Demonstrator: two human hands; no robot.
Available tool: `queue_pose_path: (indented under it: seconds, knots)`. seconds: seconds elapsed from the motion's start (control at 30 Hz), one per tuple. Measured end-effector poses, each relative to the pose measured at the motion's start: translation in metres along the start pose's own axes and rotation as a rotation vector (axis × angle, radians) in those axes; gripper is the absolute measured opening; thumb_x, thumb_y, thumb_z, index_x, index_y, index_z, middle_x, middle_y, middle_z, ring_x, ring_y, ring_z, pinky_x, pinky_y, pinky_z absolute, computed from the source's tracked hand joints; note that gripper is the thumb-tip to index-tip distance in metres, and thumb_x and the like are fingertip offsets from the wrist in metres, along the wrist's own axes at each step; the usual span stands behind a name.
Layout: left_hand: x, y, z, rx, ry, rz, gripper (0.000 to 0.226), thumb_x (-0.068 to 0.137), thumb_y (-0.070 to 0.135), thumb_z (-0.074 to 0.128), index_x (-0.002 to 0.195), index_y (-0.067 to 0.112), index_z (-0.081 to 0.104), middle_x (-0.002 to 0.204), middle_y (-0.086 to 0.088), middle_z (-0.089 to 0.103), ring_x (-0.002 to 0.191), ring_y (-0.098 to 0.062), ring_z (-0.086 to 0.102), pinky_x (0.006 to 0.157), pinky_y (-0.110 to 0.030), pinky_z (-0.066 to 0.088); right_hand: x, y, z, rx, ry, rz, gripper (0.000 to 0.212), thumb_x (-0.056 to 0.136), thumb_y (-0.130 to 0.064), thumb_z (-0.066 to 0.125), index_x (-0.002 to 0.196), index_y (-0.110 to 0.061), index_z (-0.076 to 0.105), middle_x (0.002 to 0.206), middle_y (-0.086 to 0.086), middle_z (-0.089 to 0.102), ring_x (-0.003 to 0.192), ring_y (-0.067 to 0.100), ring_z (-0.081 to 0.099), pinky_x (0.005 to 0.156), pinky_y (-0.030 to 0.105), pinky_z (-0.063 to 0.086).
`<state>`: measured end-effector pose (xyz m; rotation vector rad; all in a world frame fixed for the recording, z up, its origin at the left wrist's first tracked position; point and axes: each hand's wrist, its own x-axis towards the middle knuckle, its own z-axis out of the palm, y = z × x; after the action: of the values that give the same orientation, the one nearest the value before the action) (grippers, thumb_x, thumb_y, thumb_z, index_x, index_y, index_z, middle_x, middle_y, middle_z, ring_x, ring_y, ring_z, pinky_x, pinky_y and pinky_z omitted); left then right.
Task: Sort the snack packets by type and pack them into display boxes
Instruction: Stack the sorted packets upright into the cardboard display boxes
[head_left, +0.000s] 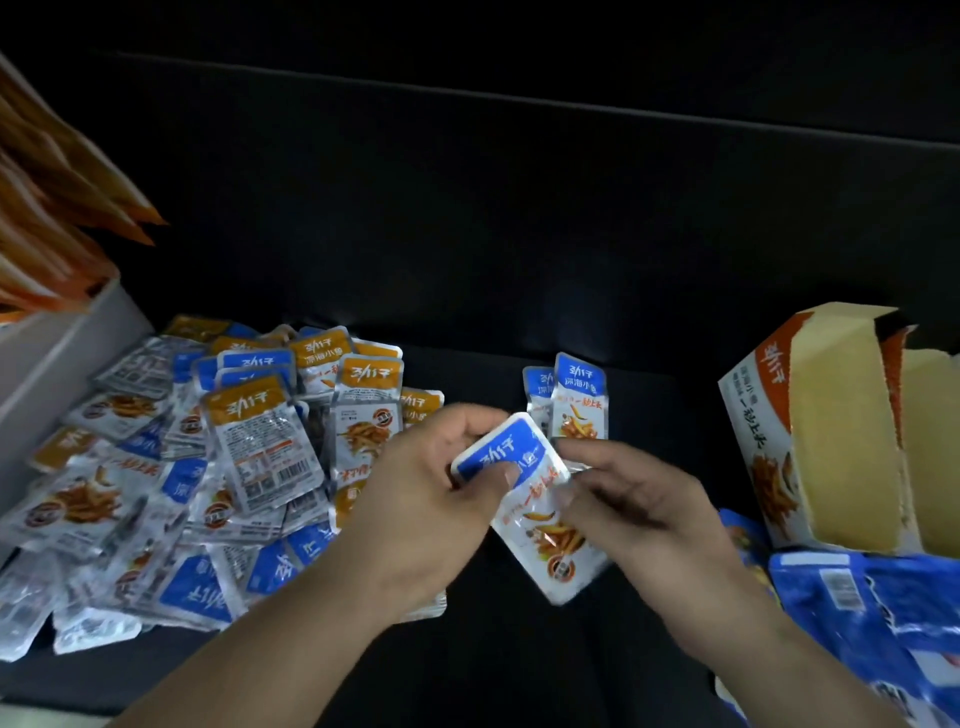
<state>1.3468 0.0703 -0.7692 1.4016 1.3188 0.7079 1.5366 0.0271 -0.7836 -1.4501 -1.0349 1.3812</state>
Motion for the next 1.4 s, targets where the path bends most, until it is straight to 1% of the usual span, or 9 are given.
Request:
queue_pose_path:
  seconds: [0.23,0.33,0.47,0.6,0.67,0.77,0.93,1.2,1.4]
  knots:
    - [0.009,-0.007,0.008,-0.160,0.171,-0.068,0.035,0.089,0.017,0.080,0.119,0.033,0.069,0.096,0.016,0.078,0.084,0.001,0.074,0.061,-0.012,0.054,-0.009,0.002,0.000,0.018,0.002,0.165,0.016,0.088,-0.005,0.076,0.101,-0.013,0.076,0.094,0.006,0.081,0.084,0.023,0.078,0.067,0.034,0.060]
    - [0.007,-0.015,0.018,-0.135,0.222,-0.016,0.056,0.084,0.024,0.085,0.132,0.037,0.059,0.116,0.021,0.069,0.099,0.008,0.069,0.074,-0.010,0.055,-0.003,0.011,-0.003,0.028,0.233,0.113,0.016,0.084,-0.006,0.081,0.098,-0.010,0.073,0.087,0.006,0.080,0.078,0.026,0.077,0.061,0.034,0.060]
    - [-0.015,-0.045,0.023,0.320,0.101,0.194,0.050,0.087,0.033,0.079,0.133,0.041,0.061,0.134,0.029,0.054,0.122,0.010,0.054,0.100,-0.015,0.048,0.030,0.018,-0.018,0.028,0.497,0.044,0.037,0.083,-0.007,0.084,0.111,-0.023,0.065,0.079,-0.003,0.078,0.075,0.014,0.077,0.059,0.029,0.062]
    - [-0.035,-0.070,0.012,0.549,0.009,0.331,0.043,0.086,0.047,0.064,0.128,0.040,0.065,0.146,0.024,0.049,0.126,0.001,0.055,0.098,-0.016,0.047,0.069,0.046,-0.020,-0.595,0.537,0.028,0.017,0.087,-0.039,0.075,0.100,-0.030,0.068,0.075,-0.011,0.072,0.077,0.013,0.071,0.067,0.036,0.060]
    - [-0.041,-0.077,0.008,0.577,0.015,0.395,0.043,0.083,0.047,0.063,0.124,0.037,0.068,0.146,0.017,0.053,0.123,-0.003,0.059,0.090,-0.023,0.056,0.076,0.056,-0.021,-0.930,0.576,-0.088,0.020,0.084,-0.045,0.071,0.100,-0.033,0.071,0.089,-0.008,0.070,0.091,0.025,0.066,0.074,0.040,0.057]
    - [-0.044,-0.089,0.002,0.612,0.025,0.431,0.040,0.082,0.043,0.066,0.121,0.033,0.070,0.145,0.010,0.056,0.126,-0.012,0.059,0.091,-0.035,0.059,0.077,0.059,-0.018,-0.997,0.605,-0.283,0.031,0.083,-0.036,0.078,0.112,-0.027,0.075,0.121,0.005,0.061,0.109,0.035,0.057,0.087,0.046,0.053]
    - [-0.041,-0.104,-0.007,0.781,0.055,0.535,0.033,0.085,0.040,0.062,0.116,0.030,0.070,0.143,0.003,0.060,0.136,-0.024,0.051,0.102,-0.050,0.052,0.069,0.068,-0.002,-1.116,0.321,-0.336,0.046,0.088,-0.045,0.072,0.133,-0.036,0.068,0.156,0.001,0.044,0.137,0.032,0.048,0.098,0.049,0.055]
    - [-0.041,-0.116,-0.004,0.759,0.026,0.510,0.045,0.078,0.028,0.080,0.120,0.032,0.067,0.146,0.005,0.057,0.137,-0.023,0.052,0.102,-0.047,0.052,0.068,0.072,-0.014,-1.171,0.395,-0.213,0.058,0.086,-0.063,0.069,0.137,-0.036,0.065,0.159,0.000,0.036,0.142,0.030,0.038,0.104,0.047,0.049]
    - [-0.039,-0.113,-0.002,0.773,0.027,0.494,0.048,0.071,0.026,0.089,0.116,0.028,0.072,0.143,0.003,0.059,0.134,-0.023,0.054,0.097,-0.049,0.056,0.064,0.070,-0.008,-1.055,0.343,-0.185,0.062,0.092,-0.048,0.069,0.150,-0.040,0.050,0.166,-0.005,0.026,0.151,0.023,0.025,0.106,0.040,0.046]
